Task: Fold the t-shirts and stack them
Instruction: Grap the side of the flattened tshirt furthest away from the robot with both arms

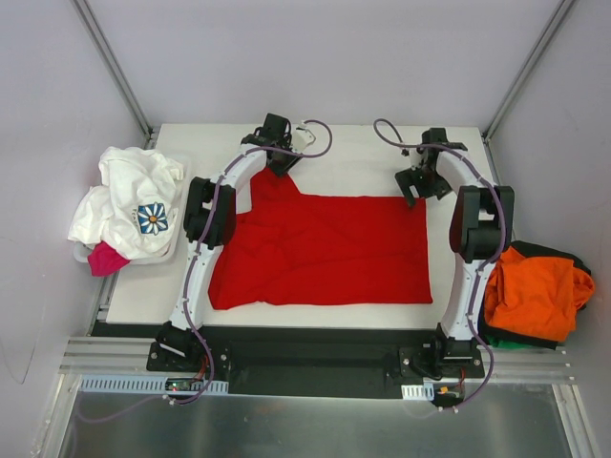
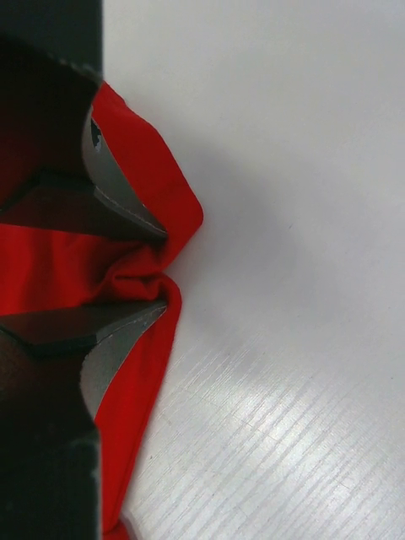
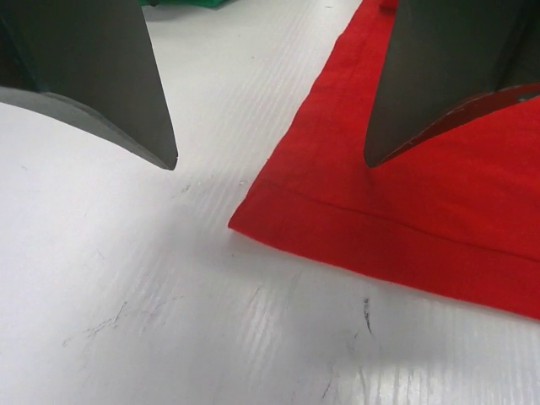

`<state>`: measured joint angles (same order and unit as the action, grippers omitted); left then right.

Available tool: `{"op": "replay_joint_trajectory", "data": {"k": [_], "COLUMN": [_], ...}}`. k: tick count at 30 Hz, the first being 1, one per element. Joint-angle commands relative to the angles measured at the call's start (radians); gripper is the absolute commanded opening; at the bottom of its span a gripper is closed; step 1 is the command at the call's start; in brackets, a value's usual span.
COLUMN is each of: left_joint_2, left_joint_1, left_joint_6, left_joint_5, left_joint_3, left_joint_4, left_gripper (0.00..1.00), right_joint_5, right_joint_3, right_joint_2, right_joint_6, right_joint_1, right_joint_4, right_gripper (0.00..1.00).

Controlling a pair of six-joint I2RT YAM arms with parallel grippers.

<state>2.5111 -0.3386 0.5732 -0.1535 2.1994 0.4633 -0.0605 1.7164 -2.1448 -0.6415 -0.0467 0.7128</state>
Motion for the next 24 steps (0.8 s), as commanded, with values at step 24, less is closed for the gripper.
{"op": "replay_joint_trajectory", "data": {"k": [24], "left_joint_2": [-0.04], "left_joint_1": [-0.007], "left_joint_6": [0.054], "left_joint_5": [0.008], "left_joint_3": [-0.055], "left_joint_4": [0.031], "left_gripper": [0.31], "right_joint_5": [0.177], "right_joint_3": [0.319], "right_joint_2": [-0.176], "right_joint_6": [-0.055], "right_joint_1": [0.039], "right_joint_4": [0.247], "right_gripper": [0.92]}}
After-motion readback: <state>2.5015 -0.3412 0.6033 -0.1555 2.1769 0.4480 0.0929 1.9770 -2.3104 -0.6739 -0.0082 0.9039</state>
